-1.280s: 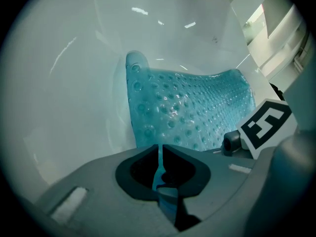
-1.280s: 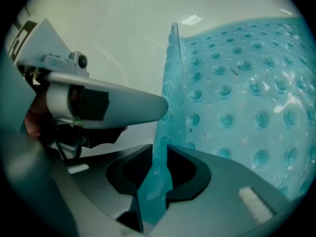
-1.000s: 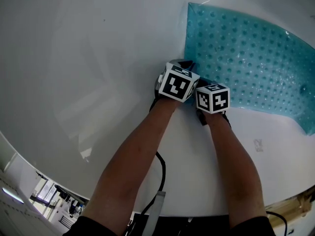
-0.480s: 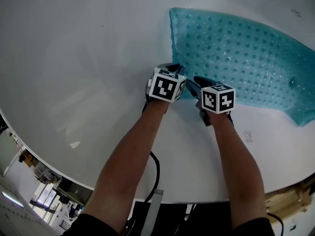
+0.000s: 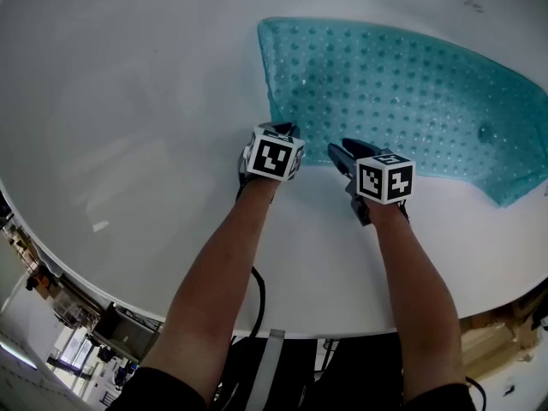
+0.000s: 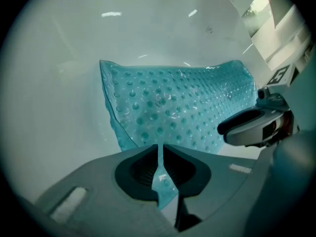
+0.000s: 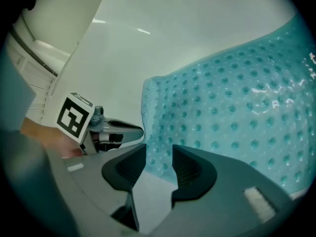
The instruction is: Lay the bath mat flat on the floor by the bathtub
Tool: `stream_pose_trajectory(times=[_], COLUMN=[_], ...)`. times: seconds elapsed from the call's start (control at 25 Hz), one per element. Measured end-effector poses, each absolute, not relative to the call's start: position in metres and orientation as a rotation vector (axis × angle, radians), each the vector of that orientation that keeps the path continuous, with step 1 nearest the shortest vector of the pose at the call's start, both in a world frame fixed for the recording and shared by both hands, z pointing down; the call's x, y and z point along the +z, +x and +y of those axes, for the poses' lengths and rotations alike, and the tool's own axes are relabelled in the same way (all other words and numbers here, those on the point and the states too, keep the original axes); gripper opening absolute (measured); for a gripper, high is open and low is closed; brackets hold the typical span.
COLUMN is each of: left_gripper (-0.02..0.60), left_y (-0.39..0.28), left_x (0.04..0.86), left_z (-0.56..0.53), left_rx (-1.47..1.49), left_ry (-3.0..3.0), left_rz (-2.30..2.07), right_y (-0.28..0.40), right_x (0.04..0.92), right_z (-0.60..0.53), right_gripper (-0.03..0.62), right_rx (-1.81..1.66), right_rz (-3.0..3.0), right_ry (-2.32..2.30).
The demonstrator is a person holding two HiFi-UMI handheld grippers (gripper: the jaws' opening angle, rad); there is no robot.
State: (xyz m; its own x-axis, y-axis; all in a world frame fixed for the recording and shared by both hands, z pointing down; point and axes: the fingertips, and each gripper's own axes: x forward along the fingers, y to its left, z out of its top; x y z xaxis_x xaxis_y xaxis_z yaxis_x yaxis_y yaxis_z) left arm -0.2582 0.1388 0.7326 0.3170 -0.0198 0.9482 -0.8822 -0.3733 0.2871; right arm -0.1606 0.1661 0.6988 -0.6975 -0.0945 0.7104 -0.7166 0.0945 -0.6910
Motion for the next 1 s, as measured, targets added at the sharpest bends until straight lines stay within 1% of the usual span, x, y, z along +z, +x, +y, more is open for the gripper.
stream_pose_trajectory(times=[0.24,0.32,0.52,0.64,0.76,1.0], left_gripper=[0.035,0.007,0.020,0.020,0.020,0.020], left_y=[-0.288,-0.301,-0.334,-0.339,-0.324,-0.243], left_x=[0.754,0.754,0.746,0.737,0.724,0.707], left_z=[0.157,0.150,0.131,0.130,0.132,0.134], left_rx=[1.368,1.404,1.453,1.473,1.416,1.257], left_ry=[1.615,1.620,1.558,1.537,1.527,1.573], left_rz=[-0.831,-0.881,-1.023,-1.059,-1.098,-1.079], right_y=[-0.100,-0.077,-0.005,0.049,0.101,0.178], right_x=[0.704,0.705,0.707,0.705,0.700,0.692], right_z=[0.177,0.179,0.179,0.177,0.176,0.179], right_gripper=[0.164,0.165,0.166,0.166,0.167,0.172], right_rx=[1.615,1.613,1.616,1.599,1.578,1.546], right_rz=[-1.832,-1.809,-1.715,-1.657,-1.599,-1.532], right_ry=[0.838,0.864,0.979,1.068,1.145,1.230])
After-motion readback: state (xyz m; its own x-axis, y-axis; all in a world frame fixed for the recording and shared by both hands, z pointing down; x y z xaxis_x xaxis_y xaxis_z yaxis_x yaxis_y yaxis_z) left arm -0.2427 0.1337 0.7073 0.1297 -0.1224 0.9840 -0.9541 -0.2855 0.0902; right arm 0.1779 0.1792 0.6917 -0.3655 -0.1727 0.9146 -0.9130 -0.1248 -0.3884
